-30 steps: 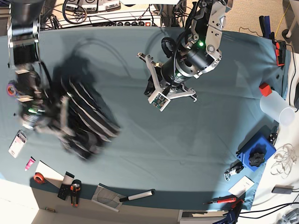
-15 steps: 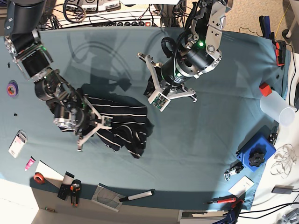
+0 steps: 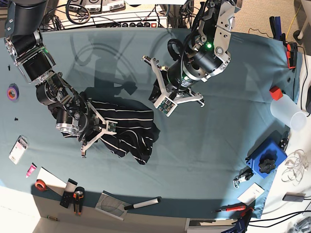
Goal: Layout the t-shirt on the table in an organized manner, then fold the t-shirt properly
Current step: 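Drag the folded shirt with the right gripper toward the table edge, then release the shirt and lift both grippers away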
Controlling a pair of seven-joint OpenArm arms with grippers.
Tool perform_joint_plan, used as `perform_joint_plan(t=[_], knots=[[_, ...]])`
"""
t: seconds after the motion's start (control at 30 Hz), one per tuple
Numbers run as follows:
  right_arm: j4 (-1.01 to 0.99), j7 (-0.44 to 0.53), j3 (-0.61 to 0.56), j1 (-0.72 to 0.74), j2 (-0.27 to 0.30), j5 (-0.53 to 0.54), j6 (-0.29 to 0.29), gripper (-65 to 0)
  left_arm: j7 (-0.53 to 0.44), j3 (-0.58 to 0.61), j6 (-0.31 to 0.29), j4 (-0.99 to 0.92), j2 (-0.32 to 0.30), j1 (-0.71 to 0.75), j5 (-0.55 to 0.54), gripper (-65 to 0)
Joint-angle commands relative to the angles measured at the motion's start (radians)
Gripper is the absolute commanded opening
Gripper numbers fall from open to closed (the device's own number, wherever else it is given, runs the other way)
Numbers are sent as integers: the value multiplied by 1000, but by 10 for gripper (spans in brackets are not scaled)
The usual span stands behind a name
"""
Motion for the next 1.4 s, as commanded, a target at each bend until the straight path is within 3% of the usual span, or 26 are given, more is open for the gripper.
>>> perform_joint_plan(t=[0.0,0.1,0.27,0.37,0.53,0.63,0.73,0.8,0.87,1.0,1.03,1.1,1.23,1.37], knots=[[12,19,8,28,8,6,-11,-465,-23,3,-4,15,8,-8,-8,-650],[13,19,8,29,8,0,-95,-430,-23,3,-4,15,8,-8,-8,-650],[13,13,8,63,8,-50,-320,-430,-23,3,-4,14,8,-8,-8,-650],[13,-48,8,106,3,-49,-430,-430,-23,3,-4,14,8,-8,-8,-650],[13,-119,8,182,-27,-37,-447,-426,-23,3,-4,14,8,-8,-24,-650],[12,-132,8,200,-56,32,-445,-424,-23,3,-5,14,8,-8,-37,-650],[12,-137,8,192,-90,74,-417,-371,-23,3,-5,14,8,-8,-38,-650],[12,-141,8,184,-112,51,-448,-370,-23,3,-5,14,8,-7,-38,-650],[12,-148,8,177,-130,-11,-527,-370,-23,3,-4,14,8,-5,-38,-650],[12,-212,12,175,-156,-87,-797,-371,-28,3,-5,14,8,-2,-38,-650],[12,-218,21,174,-156,-83,-840,-371,-38,3,-5,14,8,-2,-37,-650],[12,-239,45,173,-158,-54,-842,-422,-71,3,-5,12,8,-3,-37,-650],[11,-199,148,137,-159,52,-842,-650,-165,3,-33,-30,8,-18,-25,-650],[9,-142,306,58,-164,220,-832,-650,-167,2,-72,-161,8,-92,20,-650]])
